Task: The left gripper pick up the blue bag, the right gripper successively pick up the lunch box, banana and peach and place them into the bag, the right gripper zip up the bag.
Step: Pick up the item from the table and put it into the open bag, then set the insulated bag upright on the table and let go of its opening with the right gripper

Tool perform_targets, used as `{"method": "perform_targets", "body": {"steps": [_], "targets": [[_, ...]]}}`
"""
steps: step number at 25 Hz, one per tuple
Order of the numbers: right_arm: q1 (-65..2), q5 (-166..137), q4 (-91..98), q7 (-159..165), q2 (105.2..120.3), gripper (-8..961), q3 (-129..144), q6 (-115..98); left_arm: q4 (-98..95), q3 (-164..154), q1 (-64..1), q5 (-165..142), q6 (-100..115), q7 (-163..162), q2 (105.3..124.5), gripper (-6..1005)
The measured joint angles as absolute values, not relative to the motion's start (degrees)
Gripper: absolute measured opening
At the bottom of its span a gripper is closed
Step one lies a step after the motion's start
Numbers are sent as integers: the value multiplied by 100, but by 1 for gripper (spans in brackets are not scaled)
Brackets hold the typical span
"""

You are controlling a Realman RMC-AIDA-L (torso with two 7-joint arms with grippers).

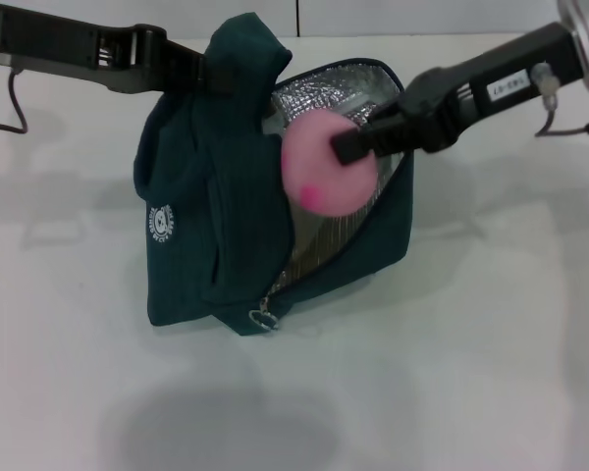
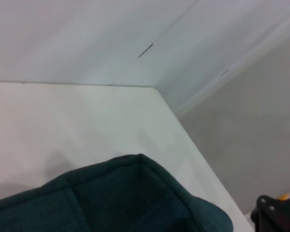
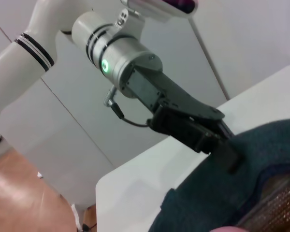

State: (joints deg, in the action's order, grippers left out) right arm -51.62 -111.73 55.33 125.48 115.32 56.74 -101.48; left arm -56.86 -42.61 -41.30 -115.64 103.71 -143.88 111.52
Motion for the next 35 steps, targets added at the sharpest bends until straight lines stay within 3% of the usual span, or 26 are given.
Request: {"method": "perform_targets", "body": {"steps": [16, 27, 31, 35], "targets": [[-5190, -11591, 5334, 12562, 11500, 120, 5869, -9930, -5677, -4271, -4131, -11566, 10371, -14379, 11157, 42], [-4903, -11424, 5535, 12672, 11475, 468, 5182, -10027, -5677, -4248, -4127, -11570, 10370, -14380, 11152, 42], [-4413, -11381, 5433, 12804, 11327, 480, 4447, -10064, -5677, -4245, -4122, -11570, 10370, -14382, 11152, 42], [-3960, -11315, 5342, 12807, 11290, 491, 4076, -10048, -5678, -4238, -4122, -11570, 10371, -14379, 11155, 42]]}}
